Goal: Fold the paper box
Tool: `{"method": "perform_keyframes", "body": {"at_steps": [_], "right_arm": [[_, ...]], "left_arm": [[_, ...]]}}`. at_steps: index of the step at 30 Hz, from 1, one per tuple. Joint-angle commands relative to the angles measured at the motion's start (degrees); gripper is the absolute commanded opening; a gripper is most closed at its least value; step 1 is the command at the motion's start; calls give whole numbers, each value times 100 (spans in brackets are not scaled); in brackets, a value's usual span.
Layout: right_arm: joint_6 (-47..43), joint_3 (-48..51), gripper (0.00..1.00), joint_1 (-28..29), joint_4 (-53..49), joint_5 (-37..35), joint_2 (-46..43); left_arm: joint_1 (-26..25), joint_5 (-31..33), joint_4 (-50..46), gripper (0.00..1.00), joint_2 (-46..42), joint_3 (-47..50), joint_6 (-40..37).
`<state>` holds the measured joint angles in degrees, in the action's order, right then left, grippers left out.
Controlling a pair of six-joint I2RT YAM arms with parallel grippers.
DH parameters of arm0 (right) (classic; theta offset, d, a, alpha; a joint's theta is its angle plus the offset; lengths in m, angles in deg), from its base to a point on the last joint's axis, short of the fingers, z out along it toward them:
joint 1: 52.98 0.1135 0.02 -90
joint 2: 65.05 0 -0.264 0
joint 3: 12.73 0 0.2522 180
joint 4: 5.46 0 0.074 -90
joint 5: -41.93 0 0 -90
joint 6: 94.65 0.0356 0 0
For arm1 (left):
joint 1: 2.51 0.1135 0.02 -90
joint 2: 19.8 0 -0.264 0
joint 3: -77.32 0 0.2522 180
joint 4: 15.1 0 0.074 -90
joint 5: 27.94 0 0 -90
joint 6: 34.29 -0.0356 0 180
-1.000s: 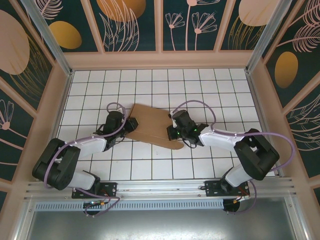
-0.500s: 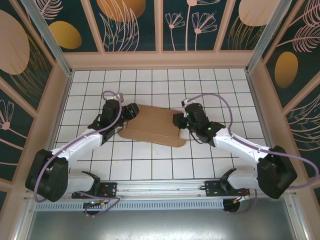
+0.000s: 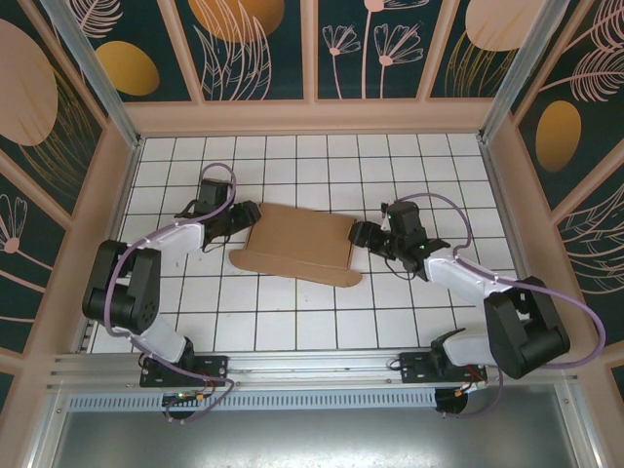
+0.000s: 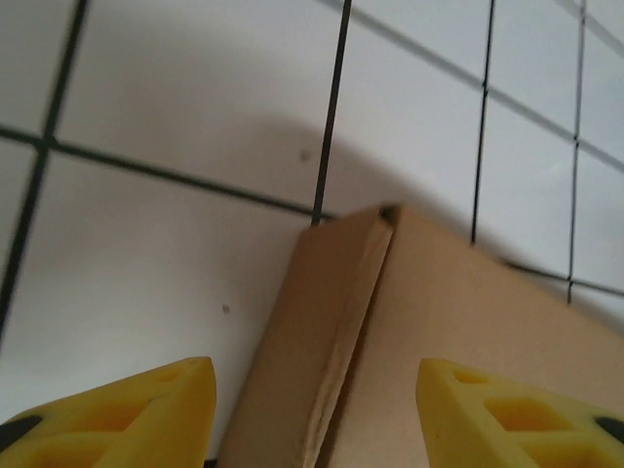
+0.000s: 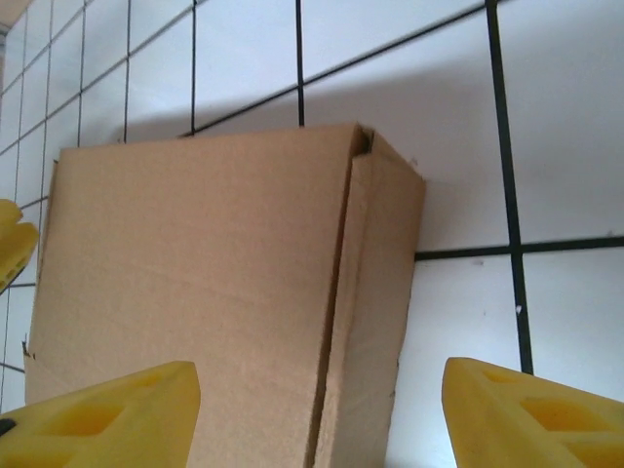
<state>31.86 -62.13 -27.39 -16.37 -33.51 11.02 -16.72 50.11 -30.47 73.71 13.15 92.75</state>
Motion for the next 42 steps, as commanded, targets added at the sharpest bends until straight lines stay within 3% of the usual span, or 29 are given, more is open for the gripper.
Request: {"method": "perform_keyframes", "body": {"at_steps": [1, 5, 12, 19, 27, 32, 39, 42], "right_arm": [[333, 152, 70, -27, 370, 446, 276], [419, 309, 76, -27, 629, 407, 471], [378, 356, 85, -42, 1055, 701, 806], [891, 646, 95, -351, 2324, 1767, 1265], [1085, 469, 96, -392, 2757, 2158, 1795], [935, 223, 98, -400, 2393, 2071, 1992], [514, -31, 99, -405, 1589, 1707, 1980], [532, -13, 99, -391, 1717, 1853, 1977]], "left_arm": [[-4, -286, -242, 55, 158, -137, -326], [19, -61, -337, 46, 372, -145, -552], [125, -474, -165, 23, 1076, -342, -663], [330, -953, -308, 11, 1467, -495, -998], [628, -1626, -247, 7, 1847, -496, -1194], [820, -2101, -226, 5, 2116, -496, -1297], [1052, -2161, -268, 4, 2164, -495, -1331], [1114, -2167, -274, 4, 2197, -495, -1344]]}}
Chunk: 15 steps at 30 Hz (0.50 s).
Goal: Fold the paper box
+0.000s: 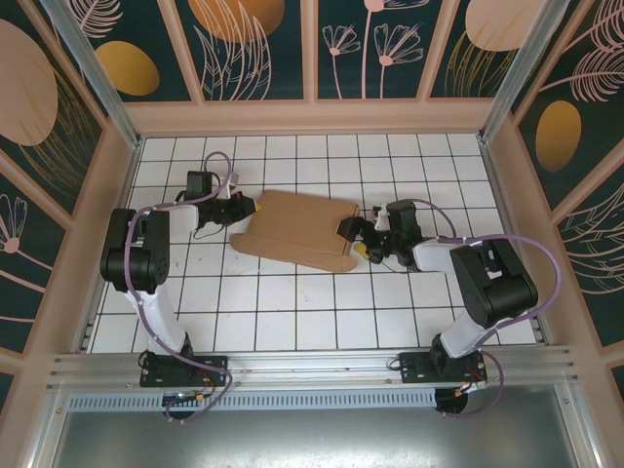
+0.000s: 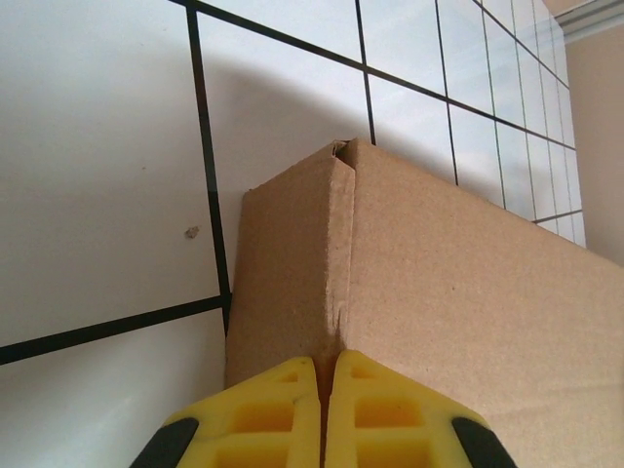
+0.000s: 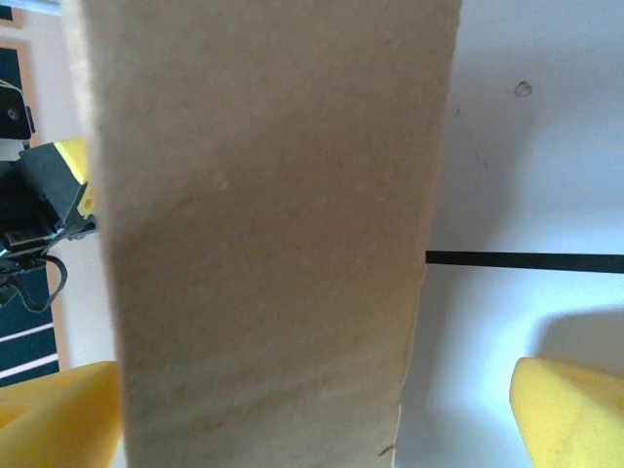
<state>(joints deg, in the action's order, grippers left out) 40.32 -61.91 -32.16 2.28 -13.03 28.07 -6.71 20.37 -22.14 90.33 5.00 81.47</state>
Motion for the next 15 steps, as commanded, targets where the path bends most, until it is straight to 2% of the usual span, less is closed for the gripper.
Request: {"method": "perform_keyframes", "body": {"at_steps": [1, 8, 12, 15], "right_arm": [[-290, -40, 99, 97, -33, -37, 310], [595, -123, 95, 233, 1732, 1393, 886], [986, 82, 74, 248, 2392, 1315, 806], [1017, 254, 60, 256, 2453, 1107, 636]], "left_arm": [[113, 787, -1103, 3, 535, 319, -220], [113, 760, -1095, 3, 508, 319, -221], [109, 849, -1049, 3, 273, 318, -81], [109, 1075, -984, 8, -161, 319, 189]]}}
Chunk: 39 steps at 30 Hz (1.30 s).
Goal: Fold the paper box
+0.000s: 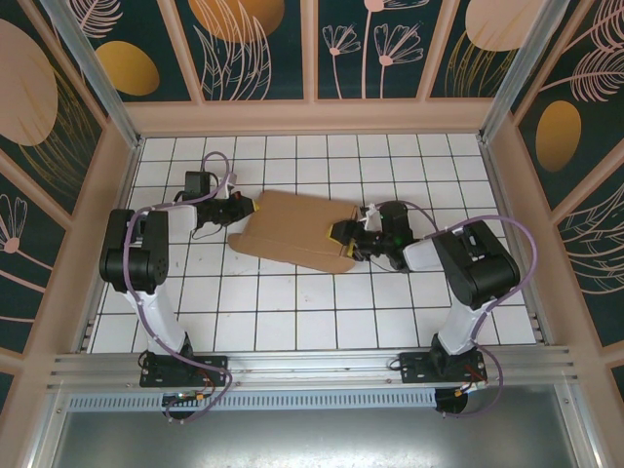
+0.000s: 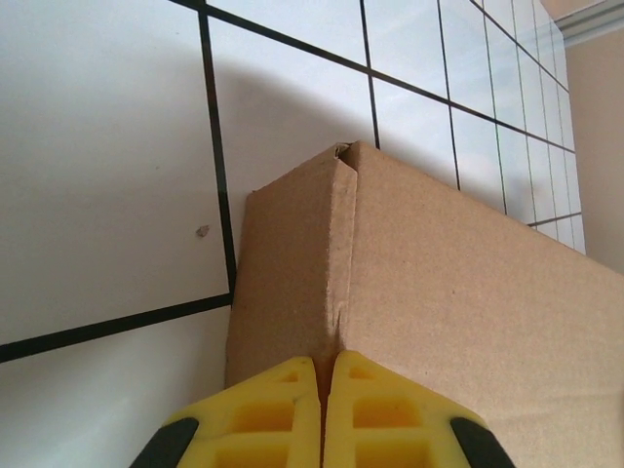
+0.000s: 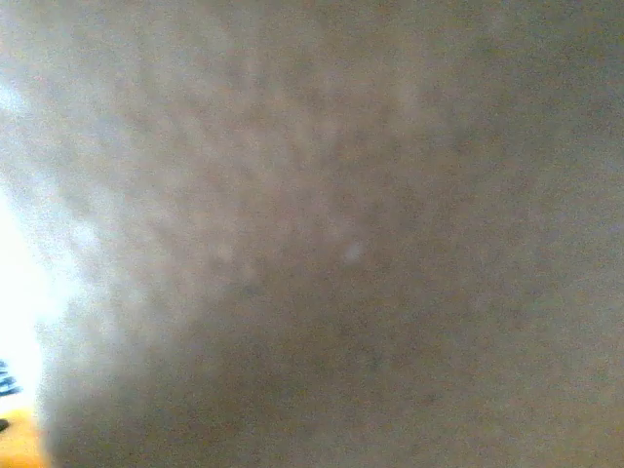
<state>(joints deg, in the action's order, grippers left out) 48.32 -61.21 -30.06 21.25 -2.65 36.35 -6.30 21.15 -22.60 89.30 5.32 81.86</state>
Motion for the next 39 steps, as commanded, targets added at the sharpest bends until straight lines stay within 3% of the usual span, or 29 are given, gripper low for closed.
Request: {"method": "perform_keyframes", "body": {"at_steps": [1, 6, 9, 13, 17, 20, 24, 26, 32, 39], "right_arm": [[239, 268, 56, 54, 614, -25, -249], [470, 731, 46, 171, 1086, -563, -474], [519, 916, 49, 260, 1237, -857, -517], [852, 1285, 52, 459, 2071, -1368, -656], [1188, 1323, 56, 565, 2768, -1328, -727], [1370, 1388, 56, 539, 3083, -1423, -894], [1674, 1304, 56, 538, 3240, -1569, -1090], [1901, 1250, 56, 547, 3438, -1602, -1107], [2618, 1205, 55, 628, 4253, -1913, -1106], [3142, 1069, 53, 811, 4739, -2135, -1081]], "left_arm": [[63, 1103, -927, 10, -238, 287, 266], [63, 1728, -773, 30, -1433, 507, 1012], [63, 1983, -835, 36, -2119, 643, 1555], [-106, 1503, -443, 41, -2816, 1021, 2438], [-459, 2099, -679, 50, -3590, 1388, 2794], [-538, 2182, -490, 58, -4273, 1921, 3309], [-851, 2644, 142, 90, -5339, 2774, 4013], [-1085, 2580, 961, 96, -5592, 3294, 4589], [-1880, 2951, 2109, 99, -5251, 3501, 4987], [-2203, 3377, 3934, 92, -4557, 3501, 4861]]}}
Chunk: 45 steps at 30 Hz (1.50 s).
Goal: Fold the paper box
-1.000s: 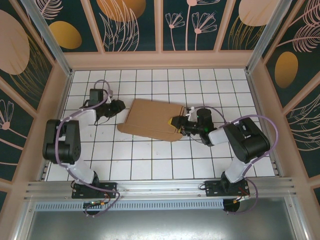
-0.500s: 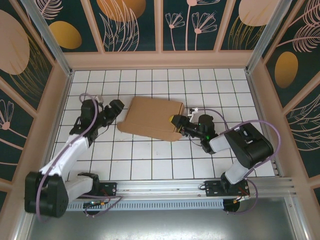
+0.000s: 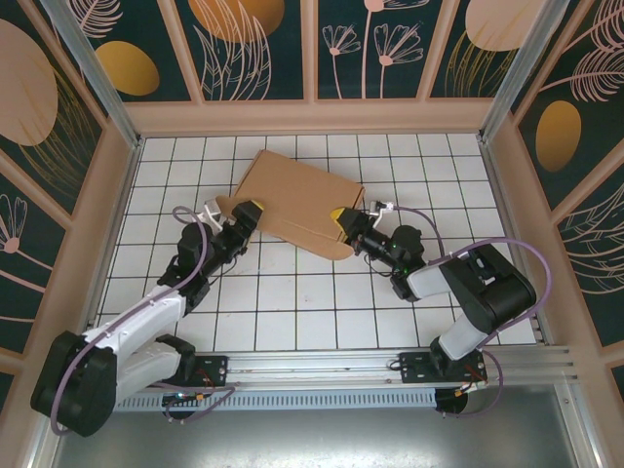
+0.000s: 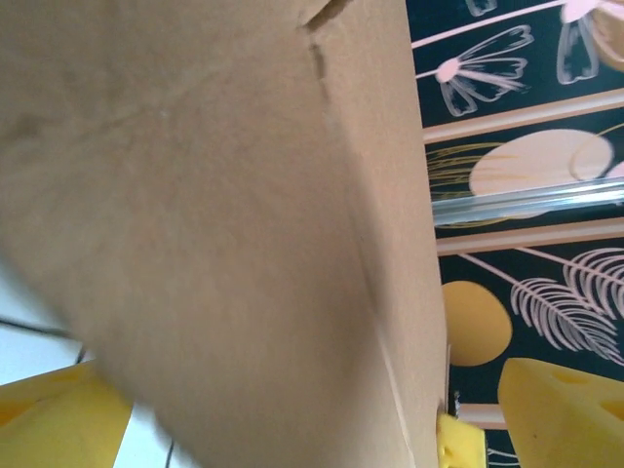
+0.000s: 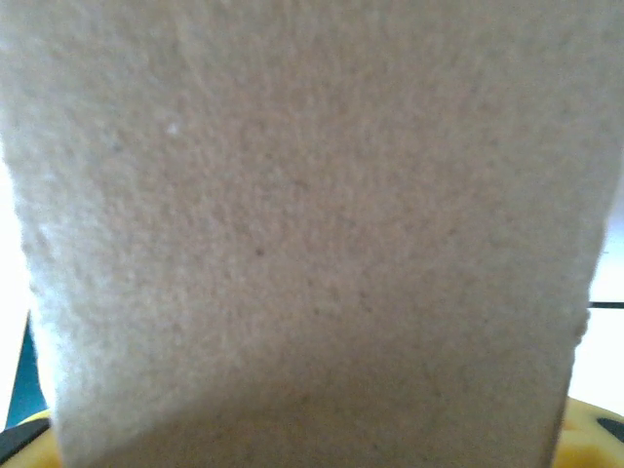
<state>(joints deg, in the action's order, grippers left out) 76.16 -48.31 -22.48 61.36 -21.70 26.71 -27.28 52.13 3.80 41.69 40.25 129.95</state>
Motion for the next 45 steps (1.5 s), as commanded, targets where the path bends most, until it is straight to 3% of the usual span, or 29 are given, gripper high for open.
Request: {"method": "perform_keyframes", "body": {"at_steps": [1, 11, 14, 16, 21, 28, 37, 42, 45], "right_arm": [[393, -232, 52, 144, 730, -244, -132], [678, -290, 49, 388, 758, -415, -201], [675, -357, 50, 443, 797, -337, -119], [648, -350, 55, 436, 797, -321, -114], [259, -374, 79, 263, 412, -59, -311], [-626, -249, 90, -480, -554, 579, -945], [-274, -76, 81, -693, 380, 1034, -500], [-69, 9, 59, -686, 809, 959, -377], [-164, 101, 53, -686, 672, 804, -563]], "left_arm": [[-146, 302, 1427, 91, 300, -22, 28], [-269, 762, 1743, 63, 479, -121, -354], [-264, 769, 1752, 60, 486, -143, -349], [-265, 760, 1752, 60, 484, -143, -334], [-265, 715, 1585, 59, 392, -194, -379], [-265, 515, 1201, 58, 135, -271, -568], [-263, 266, 1242, 56, 194, -262, -415], [-264, 220, 1097, 58, 222, -349, -397], [-265, 266, 891, 68, 165, -404, -399]]}}
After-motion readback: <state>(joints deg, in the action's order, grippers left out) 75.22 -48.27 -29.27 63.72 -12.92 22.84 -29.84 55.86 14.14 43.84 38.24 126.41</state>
